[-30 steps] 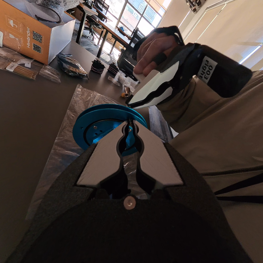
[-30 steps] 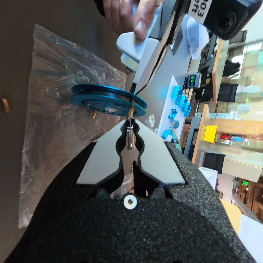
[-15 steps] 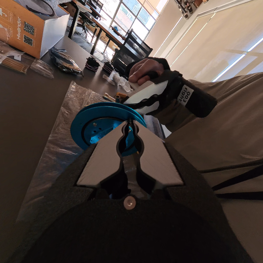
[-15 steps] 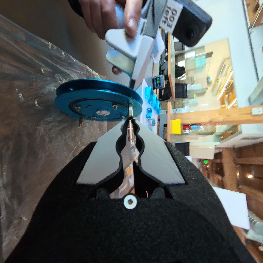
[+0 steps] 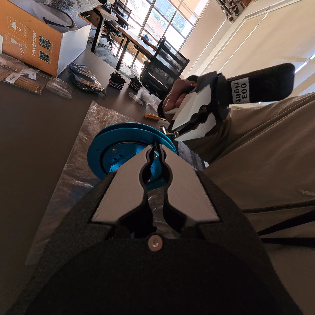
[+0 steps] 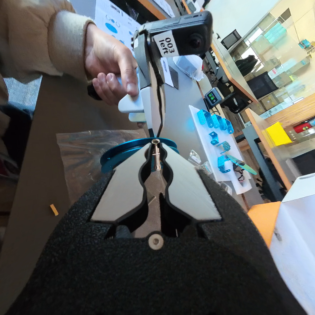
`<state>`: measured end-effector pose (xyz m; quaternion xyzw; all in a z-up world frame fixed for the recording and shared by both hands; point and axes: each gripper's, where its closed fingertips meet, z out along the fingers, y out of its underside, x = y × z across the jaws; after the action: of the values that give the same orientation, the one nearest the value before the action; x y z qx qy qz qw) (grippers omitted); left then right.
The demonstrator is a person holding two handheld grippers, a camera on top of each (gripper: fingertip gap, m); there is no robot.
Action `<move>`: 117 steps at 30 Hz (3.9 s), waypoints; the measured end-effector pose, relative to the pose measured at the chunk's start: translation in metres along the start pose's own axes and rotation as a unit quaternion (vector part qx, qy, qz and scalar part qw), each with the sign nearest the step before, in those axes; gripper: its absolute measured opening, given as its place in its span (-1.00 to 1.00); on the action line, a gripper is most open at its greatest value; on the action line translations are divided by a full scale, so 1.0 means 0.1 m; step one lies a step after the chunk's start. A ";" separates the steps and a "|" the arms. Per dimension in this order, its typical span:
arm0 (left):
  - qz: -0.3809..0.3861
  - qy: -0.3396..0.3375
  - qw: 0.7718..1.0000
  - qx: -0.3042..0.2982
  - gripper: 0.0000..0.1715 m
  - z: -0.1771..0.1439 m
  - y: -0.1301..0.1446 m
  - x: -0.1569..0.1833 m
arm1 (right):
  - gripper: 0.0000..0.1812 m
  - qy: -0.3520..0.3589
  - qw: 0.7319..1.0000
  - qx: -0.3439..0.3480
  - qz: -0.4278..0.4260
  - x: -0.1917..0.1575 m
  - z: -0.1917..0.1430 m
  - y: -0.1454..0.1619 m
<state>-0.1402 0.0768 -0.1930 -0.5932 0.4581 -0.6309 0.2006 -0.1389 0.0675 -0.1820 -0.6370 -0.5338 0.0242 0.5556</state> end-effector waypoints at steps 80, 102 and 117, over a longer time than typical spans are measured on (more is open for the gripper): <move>0.130 -0.378 0.898 -0.181 -0.76 -1.14 1.03 -0.25 | -0.93 0.046 0.987 0.096 0.122 -0.33 0.11 -0.25; 0.047 -0.071 0.996 -0.023 -0.93 -0.24 0.37 0.51 | -0.92 0.112 0.986 0.037 -0.116 -0.52 0.16 -0.39; 0.047 0.036 0.996 0.060 -0.93 -0.19 0.17 0.66 | -0.84 -0.225 0.723 0.313 0.573 -0.37 -0.11 -0.48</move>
<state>-0.1769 0.0217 -0.1671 -0.5352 0.4532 -0.6681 0.2489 -0.1794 0.0247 -0.1639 -0.5870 -0.1382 0.6466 0.4671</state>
